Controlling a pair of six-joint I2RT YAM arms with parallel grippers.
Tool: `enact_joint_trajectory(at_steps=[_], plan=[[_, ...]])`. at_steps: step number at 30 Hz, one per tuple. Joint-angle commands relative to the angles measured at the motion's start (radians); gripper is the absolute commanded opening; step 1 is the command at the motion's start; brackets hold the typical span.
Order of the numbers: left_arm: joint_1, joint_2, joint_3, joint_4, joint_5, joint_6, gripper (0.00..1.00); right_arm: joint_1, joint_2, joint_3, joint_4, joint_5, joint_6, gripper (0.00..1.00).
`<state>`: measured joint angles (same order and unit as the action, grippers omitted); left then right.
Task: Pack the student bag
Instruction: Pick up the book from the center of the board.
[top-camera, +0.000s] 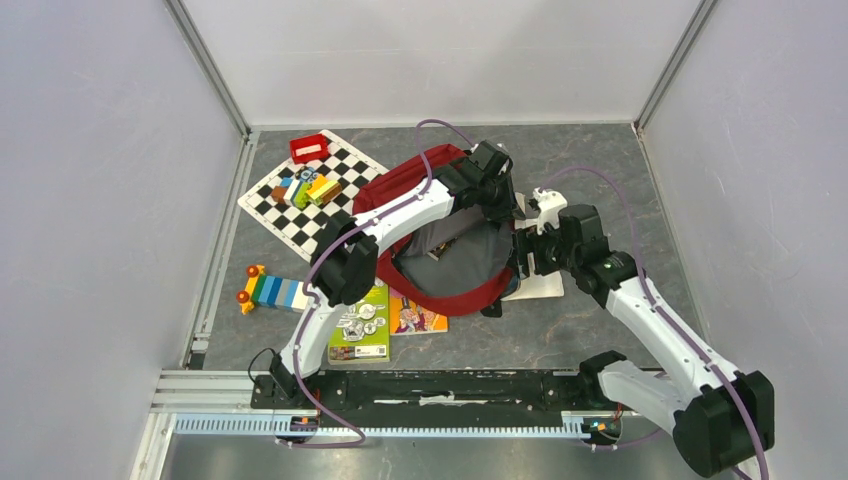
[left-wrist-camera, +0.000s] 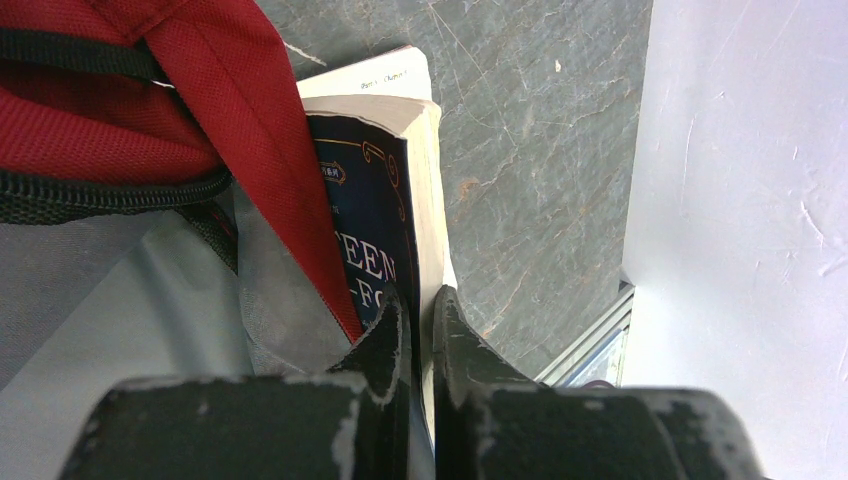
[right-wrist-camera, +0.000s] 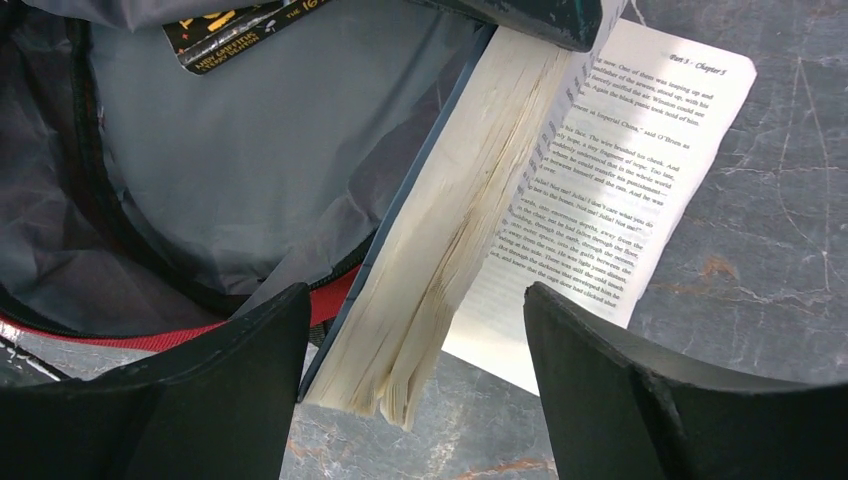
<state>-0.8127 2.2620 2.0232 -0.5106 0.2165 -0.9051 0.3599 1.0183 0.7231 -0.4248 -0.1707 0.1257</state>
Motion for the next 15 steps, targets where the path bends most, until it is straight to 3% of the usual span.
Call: enact_joint_trajectory(at_steps=[1,7,15], plan=[[0.007,-0.059,0.009,0.060,0.011,-0.023,0.02,0.002,-0.055,0.007,-0.025,0.032,-0.016,0.83],[0.007,-0.057,0.009,0.061,0.014,-0.024,0.02,0.002,-0.057,-0.010,-0.048,0.060,-0.028,0.79],[0.007,-0.053,0.011,0.066,0.019,-0.024,0.02,0.002,-0.020,-0.018,-0.058,0.126,-0.070,0.64]])
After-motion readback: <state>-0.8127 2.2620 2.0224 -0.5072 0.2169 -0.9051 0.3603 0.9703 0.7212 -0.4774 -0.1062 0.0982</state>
